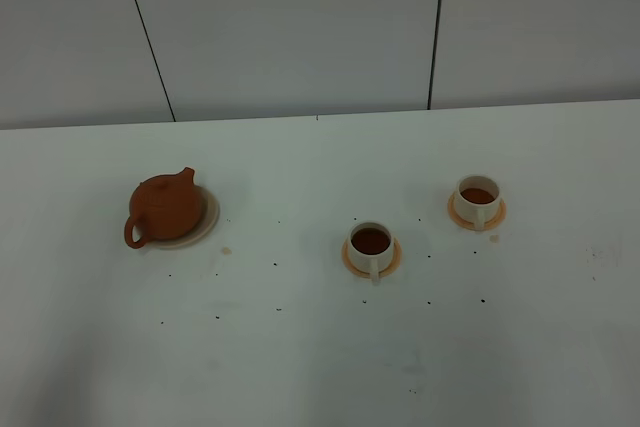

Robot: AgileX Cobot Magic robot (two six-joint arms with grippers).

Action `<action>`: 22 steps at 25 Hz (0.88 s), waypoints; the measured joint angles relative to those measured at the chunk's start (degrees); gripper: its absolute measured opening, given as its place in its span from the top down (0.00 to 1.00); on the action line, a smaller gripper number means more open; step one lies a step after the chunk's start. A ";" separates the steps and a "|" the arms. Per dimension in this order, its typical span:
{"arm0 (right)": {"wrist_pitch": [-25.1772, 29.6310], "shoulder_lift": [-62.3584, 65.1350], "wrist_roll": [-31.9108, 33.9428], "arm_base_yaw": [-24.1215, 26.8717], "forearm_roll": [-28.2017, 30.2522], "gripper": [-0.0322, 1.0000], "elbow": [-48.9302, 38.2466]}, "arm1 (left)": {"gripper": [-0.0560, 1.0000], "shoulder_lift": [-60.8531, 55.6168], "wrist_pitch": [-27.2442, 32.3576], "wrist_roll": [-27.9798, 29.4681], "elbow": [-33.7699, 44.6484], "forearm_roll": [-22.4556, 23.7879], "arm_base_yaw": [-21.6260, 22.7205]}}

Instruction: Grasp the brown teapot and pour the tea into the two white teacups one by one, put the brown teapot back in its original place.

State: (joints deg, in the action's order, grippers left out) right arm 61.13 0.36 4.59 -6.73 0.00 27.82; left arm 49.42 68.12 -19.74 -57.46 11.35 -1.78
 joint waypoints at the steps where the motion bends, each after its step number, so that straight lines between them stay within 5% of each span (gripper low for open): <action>1: 0.00 0.00 0.00 0.00 0.00 0.74 0.00 | 0.86 -3.66 0.00 0.05 2.71 -1.09 0.62; 15: 0.00 0.00 0.00 0.00 0.00 0.74 0.00 | 0.93 -30.17 -0.25 0.63 25.38 -21.89 1.11; 22: 0.00 0.00 0.00 0.00 0.00 0.74 0.00 | 0.93 -37.80 -2.51 3.52 26.21 -21.52 -1.32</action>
State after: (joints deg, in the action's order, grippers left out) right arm 61.13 0.36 4.59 -6.73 0.00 27.82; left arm 11.62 65.61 -16.21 -31.25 -10.18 -3.10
